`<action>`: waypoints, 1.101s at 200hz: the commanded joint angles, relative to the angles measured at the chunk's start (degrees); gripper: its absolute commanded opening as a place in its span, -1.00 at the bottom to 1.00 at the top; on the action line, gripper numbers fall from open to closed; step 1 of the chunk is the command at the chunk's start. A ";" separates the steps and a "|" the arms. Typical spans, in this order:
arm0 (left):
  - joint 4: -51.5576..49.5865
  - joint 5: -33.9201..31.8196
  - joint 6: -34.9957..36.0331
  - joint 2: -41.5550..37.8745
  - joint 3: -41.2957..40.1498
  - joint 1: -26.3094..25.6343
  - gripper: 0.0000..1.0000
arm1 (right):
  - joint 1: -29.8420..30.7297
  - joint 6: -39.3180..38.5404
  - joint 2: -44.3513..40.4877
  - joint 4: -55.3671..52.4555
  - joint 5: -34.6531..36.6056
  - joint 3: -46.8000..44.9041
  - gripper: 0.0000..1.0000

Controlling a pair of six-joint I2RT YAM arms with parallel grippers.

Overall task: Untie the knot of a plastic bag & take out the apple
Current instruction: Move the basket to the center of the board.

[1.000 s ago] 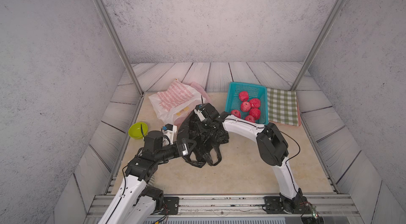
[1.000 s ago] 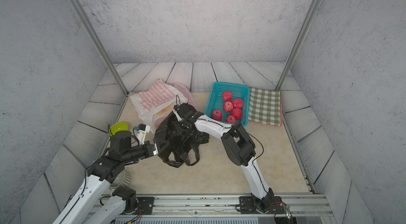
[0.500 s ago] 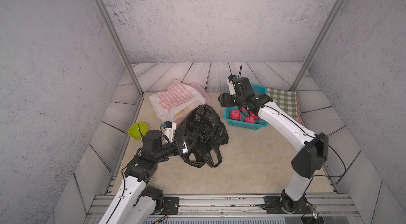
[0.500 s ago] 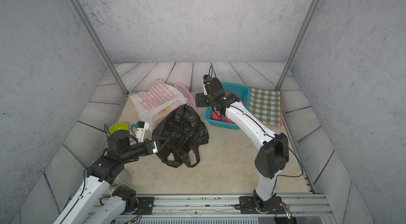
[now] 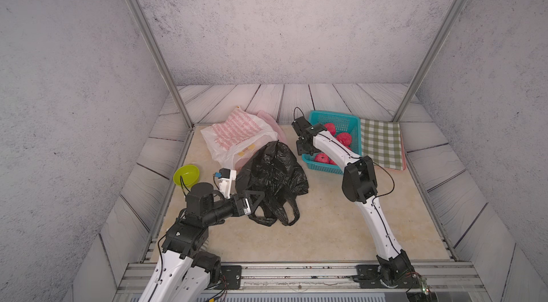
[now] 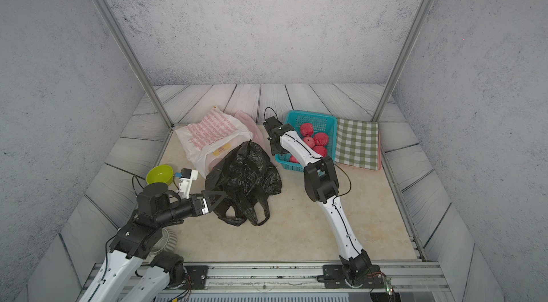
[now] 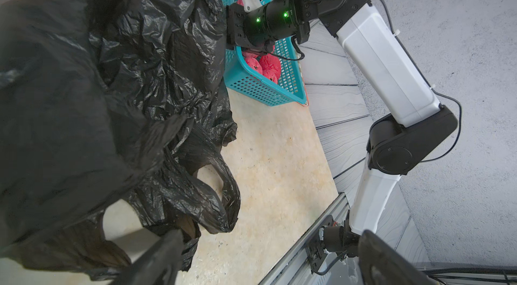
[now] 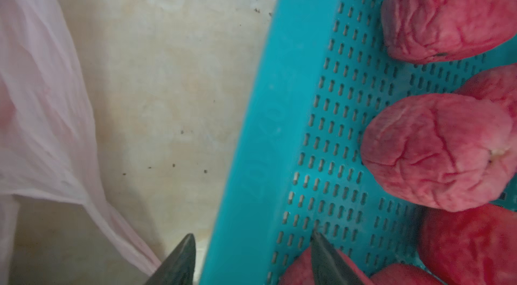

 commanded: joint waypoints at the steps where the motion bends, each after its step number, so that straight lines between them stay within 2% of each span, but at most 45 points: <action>1: -0.23 1.21 0.90 -0.14 -0.39 0.28 0.98 | 0.22 2.34 -6.81 2.11 0.75 -8.52 0.22; 19: 0.56 1.61 1.03 0.39 -0.40 0.29 0.98 | 1.06 3.00 -13.12 7.02 0.70 -18.54 0.19; 83: 1.96 2.21 -0.10 -1.17 -1.26 0.21 0.98 | 7.53 7.30 -29.70 14.48 -2.17 -44.31 0.12; 137: -1.85 2.19 -0.16 -4.93 -0.74 0.21 0.98 | 16.12 7.60 -35.09 14.19 -4.15 -50.03 0.12; 178: -4.38 1.41 -0.02 -7.62 -0.92 0.23 0.98 | 19.91 7.18 -36.04 14.63 -5.89 -52.37 0.13; 194: -4.75 1.22 -0.24 -8.36 -1.43 0.22 0.98 | 20.26 6.42 -36.36 14.47 -5.78 -53.07 0.25; 220: -4.90 1.13 -0.42 -7.93 -1.64 0.21 0.98 | 20.27 4.56 -38.91 13.82 -3.77 -53.00 0.63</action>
